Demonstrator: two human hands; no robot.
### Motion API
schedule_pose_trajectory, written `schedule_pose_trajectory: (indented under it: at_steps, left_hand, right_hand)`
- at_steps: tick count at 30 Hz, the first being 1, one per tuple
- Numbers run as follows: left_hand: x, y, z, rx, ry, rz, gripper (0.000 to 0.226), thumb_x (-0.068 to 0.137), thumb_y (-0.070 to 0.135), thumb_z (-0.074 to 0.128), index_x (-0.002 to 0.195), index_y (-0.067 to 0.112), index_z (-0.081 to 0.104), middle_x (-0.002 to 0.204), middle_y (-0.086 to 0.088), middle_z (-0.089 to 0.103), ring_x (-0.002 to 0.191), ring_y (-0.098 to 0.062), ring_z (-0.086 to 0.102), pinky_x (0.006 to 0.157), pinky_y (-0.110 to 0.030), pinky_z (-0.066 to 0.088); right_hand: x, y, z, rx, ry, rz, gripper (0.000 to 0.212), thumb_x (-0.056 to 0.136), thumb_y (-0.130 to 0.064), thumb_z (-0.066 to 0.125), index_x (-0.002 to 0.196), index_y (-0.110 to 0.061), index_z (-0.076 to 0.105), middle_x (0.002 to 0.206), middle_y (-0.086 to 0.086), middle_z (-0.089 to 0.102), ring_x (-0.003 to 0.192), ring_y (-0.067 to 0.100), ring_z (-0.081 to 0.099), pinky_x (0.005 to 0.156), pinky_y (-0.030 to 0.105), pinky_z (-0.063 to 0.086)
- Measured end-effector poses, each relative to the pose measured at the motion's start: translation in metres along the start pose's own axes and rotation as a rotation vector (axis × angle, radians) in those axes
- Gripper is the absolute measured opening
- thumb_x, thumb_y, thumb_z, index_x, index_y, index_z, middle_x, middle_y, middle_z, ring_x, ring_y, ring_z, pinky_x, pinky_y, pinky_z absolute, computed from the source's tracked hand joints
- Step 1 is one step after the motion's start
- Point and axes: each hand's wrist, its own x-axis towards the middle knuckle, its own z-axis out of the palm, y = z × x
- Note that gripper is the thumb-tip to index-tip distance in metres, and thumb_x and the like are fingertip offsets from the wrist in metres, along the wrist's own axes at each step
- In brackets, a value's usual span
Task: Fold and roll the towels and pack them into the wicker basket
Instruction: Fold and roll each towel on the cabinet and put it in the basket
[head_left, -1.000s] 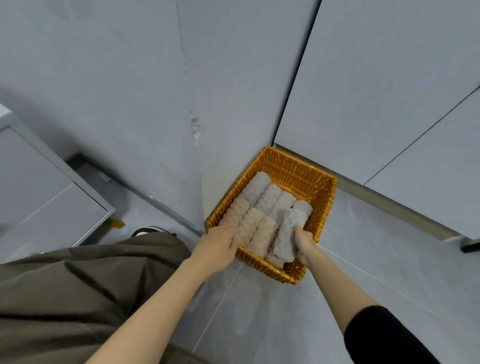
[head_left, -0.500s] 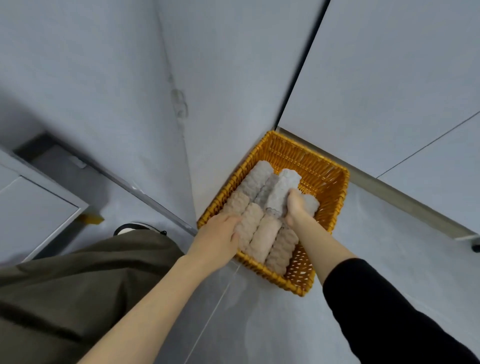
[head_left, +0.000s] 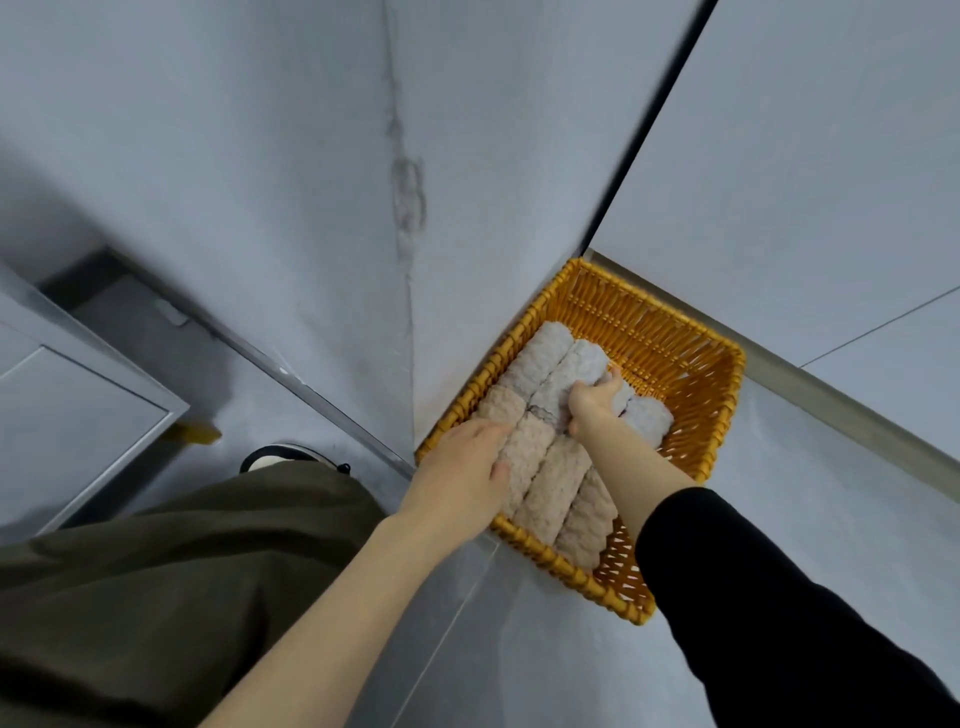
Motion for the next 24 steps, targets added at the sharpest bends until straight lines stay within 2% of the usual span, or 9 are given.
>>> schedule_pose_trajectory:
  at_steps: [3, 5, 8, 12, 15, 17, 20, 22, 24]
  left_hand:
    - [-0.001, 0.0, 0.0, -0.005, -0.008, -0.006, 0.046, 0.1, 0.02, 0.042, 0.146, 0.021, 0.036, 0.148, 0.004, 0.036, 0.136, -0.01, 0.031, 0.109, -0.02, 0.022]
    - [-0.001, 0.0, 0.0, -0.005, -0.01, -0.007, 0.046, 0.1, 0.021, 0.042, 0.145, 0.021, 0.036, 0.148, 0.004, 0.036, 0.135, -0.011, 0.031, 0.11, -0.021, 0.023]
    - [0.0, 0.0, 0.0, -0.008, -0.011, -0.013, 0.046, 0.099, 0.021, 0.042, 0.145, 0.02, 0.037, 0.148, 0.004, 0.036, 0.135, -0.011, 0.031, 0.11, -0.023, 0.024]
    - [0.0, 0.0, -0.001, -0.011, -0.017, -0.016, 0.046, 0.099, 0.022, 0.042, 0.145, 0.021, 0.037, 0.148, 0.004, 0.035, 0.135, -0.012, 0.032, 0.111, -0.024, 0.024]
    - [-0.001, 0.002, -0.002, -0.009, -0.014, -0.013, 0.045, 0.1, 0.022, 0.042, 0.145, 0.022, 0.037, 0.149, 0.004, 0.034, 0.136, -0.012, 0.03, 0.111, -0.025, 0.024]
    - [0.0, 0.005, -0.004, -0.005, -0.006, -0.007, 0.046, 0.1, 0.022, 0.041, 0.145, 0.022, 0.037, 0.15, 0.003, 0.034, 0.136, -0.012, 0.03, 0.111, -0.026, 0.025]
    - [0.0, 0.01, -0.009, -0.003, -0.001, 0.0, 0.046, 0.1, 0.021, 0.041, 0.146, 0.021, 0.036, 0.15, 0.003, 0.034, 0.136, -0.013, 0.03, 0.111, -0.026, 0.025]
    - [-0.002, 0.013, -0.014, -0.01, 0.009, 0.009, 0.046, 0.1, 0.021, 0.041, 0.146, 0.022, 0.036, 0.15, 0.003, 0.034, 0.136, -0.013, 0.031, 0.111, -0.026, 0.026]
    - [-0.003, 0.018, -0.019, -0.02, 0.021, 0.019, 0.046, 0.1, 0.021, 0.04, 0.145, 0.022, 0.037, 0.15, 0.004, 0.035, 0.135, -0.012, 0.033, 0.111, -0.025, 0.027]
  right_hand:
    - [0.003, 0.003, -0.004, -0.425, 0.051, -0.225, 0.064, 0.098, -0.007, 0.038, 0.15, -0.037, 0.016, 0.147, 0.009, 0.026, 0.119, 0.031, 0.041, 0.097, 0.046, 0.041]
    - [0.002, 0.002, -0.011, -0.739, -0.01, -0.396, 0.063, 0.093, -0.005, 0.046, 0.149, -0.028, 0.026, 0.156, 0.006, 0.01, 0.139, 0.032, 0.022, 0.105, 0.046, 0.037]
    - [0.002, 0.004, -0.015, -0.969, -0.12, -0.495, 0.064, 0.088, -0.018, 0.059, 0.145, -0.017, 0.029, 0.16, 0.004, 0.002, 0.146, 0.03, 0.006, 0.106, 0.043, 0.035]
    - [0.006, 0.009, -0.015, -1.1, -0.197, -0.46, 0.059, 0.086, -0.021, 0.061, 0.137, -0.013, 0.032, 0.16, 0.005, -0.001, 0.141, 0.033, 0.022, 0.084, 0.038, 0.045]
    - [0.008, 0.005, -0.013, -1.153, -0.227, -0.466, 0.054, 0.087, -0.02, 0.061, 0.133, -0.012, 0.035, 0.158, 0.007, 0.002, 0.13, 0.034, 0.038, 0.072, 0.036, 0.044]
    - [0.009, 0.0, -0.009, -1.196, -0.245, -0.463, 0.059, 0.088, -0.02, 0.06, 0.138, -0.012, 0.031, 0.159, 0.006, -0.004, 0.133, 0.034, 0.034, 0.08, 0.038, 0.047]
    - [0.002, -0.007, -0.008, -1.239, -0.265, -0.428, 0.065, 0.091, -0.018, 0.053, 0.148, -0.017, 0.022, 0.16, 0.005, -0.009, 0.141, 0.037, 0.019, 0.096, 0.042, 0.043]
    - [-0.005, -0.012, -0.012, -1.221, -0.248, -0.453, 0.059, 0.092, -0.018, 0.049, 0.147, -0.02, 0.029, 0.16, 0.005, 0.004, 0.142, 0.036, 0.019, 0.1, 0.045, 0.044]
    - [-0.014, -0.016, -0.018, -1.16, -0.197, -0.509, 0.047, 0.092, -0.02, 0.045, 0.139, -0.02, 0.044, 0.149, 0.01, 0.035, 0.133, 0.034, 0.035, 0.096, 0.047, 0.047]
